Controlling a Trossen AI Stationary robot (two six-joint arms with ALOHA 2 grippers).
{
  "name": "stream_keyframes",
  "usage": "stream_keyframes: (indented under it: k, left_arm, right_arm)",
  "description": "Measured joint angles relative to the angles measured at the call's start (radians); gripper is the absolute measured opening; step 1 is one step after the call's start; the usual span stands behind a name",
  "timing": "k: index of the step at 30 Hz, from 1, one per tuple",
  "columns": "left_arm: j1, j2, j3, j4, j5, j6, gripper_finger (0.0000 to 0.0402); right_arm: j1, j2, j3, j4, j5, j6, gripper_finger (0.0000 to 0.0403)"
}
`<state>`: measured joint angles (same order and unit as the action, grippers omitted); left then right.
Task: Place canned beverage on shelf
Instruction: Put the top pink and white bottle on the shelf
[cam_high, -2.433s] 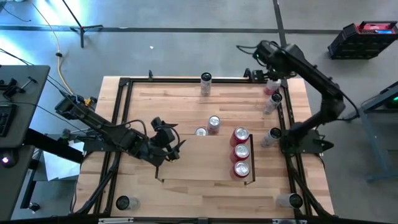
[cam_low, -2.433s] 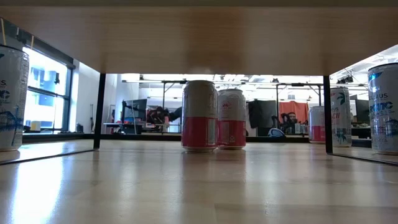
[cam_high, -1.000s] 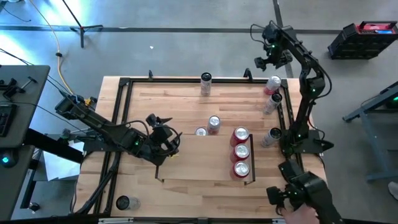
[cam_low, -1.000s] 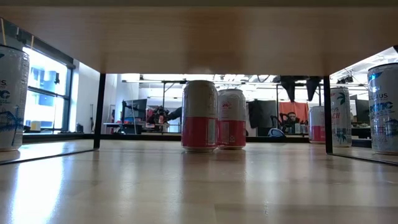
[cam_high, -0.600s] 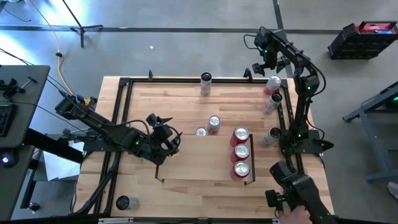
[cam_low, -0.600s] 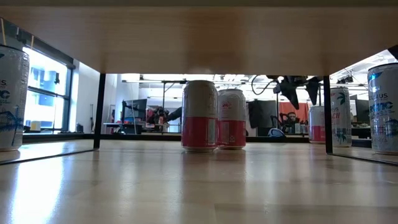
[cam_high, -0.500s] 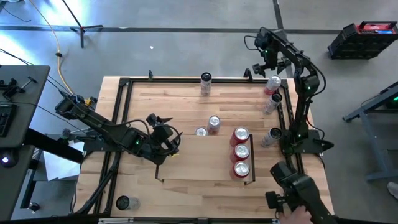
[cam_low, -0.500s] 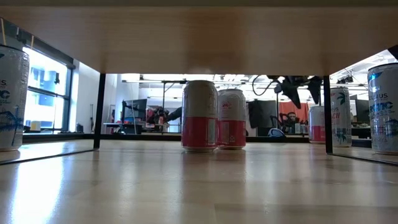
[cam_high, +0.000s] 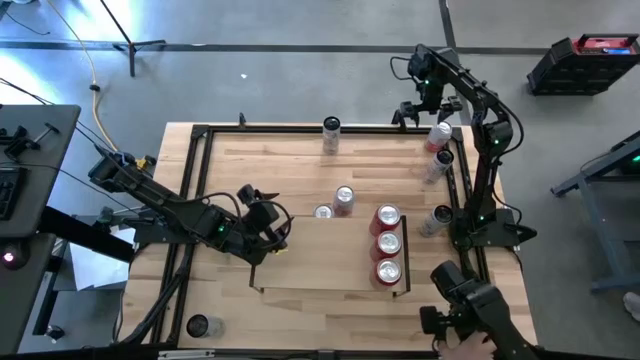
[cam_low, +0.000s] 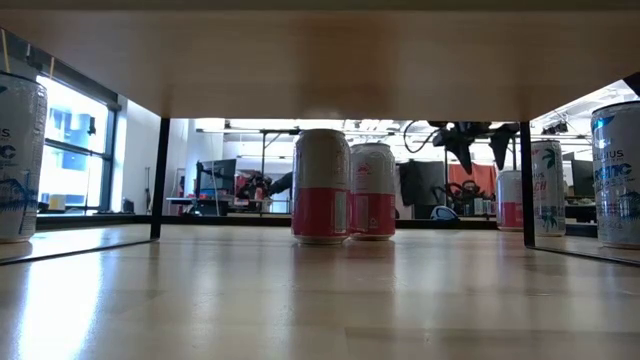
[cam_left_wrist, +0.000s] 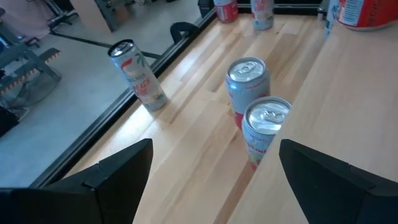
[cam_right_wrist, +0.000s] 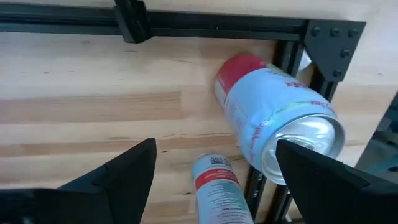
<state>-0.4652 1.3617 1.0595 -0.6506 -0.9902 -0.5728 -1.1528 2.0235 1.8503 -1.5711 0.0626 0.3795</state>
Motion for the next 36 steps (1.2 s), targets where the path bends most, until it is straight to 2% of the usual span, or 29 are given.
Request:
stream_keyframes:
  k: [4, 6, 20, 33, 36]
  left_arm:
    - [0.0, 0.0, 0.0, -0.001, 0.017, 0.0, 0.0341]
    - [0.0, 0.0, 0.0, -0.002, 0.017, 0.0, 0.0341]
    - [-0.001, 0.0, 0.0, -0.004, 0.018, 0.008, 0.0341]
    - [-0.04, 0.0, 0.0, -0.004, 0.018, 0.0, 0.0341]
    - [-0.041, 0.0, 0.0, -0.004, 0.018, -0.002, 0.0341]
  right_arm:
    - [0.0, 0.0, 0.0, 0.0, 0.121, 0.038, 0.0316]
    - [0.005, 0.0, 0.0, 0.0, 0.136, 0.05, 0.0316]
    - [0.057, -0.001, 0.0, 0.0, 0.121, 0.082, 0.0316]
    - [0.039, 0.0, 0.0, 0.0, 0.085, 0.137, 0.0311]
    - [0.031, 0.007, 0.0, 0.001, 0.106, 0.147, 0.0303]
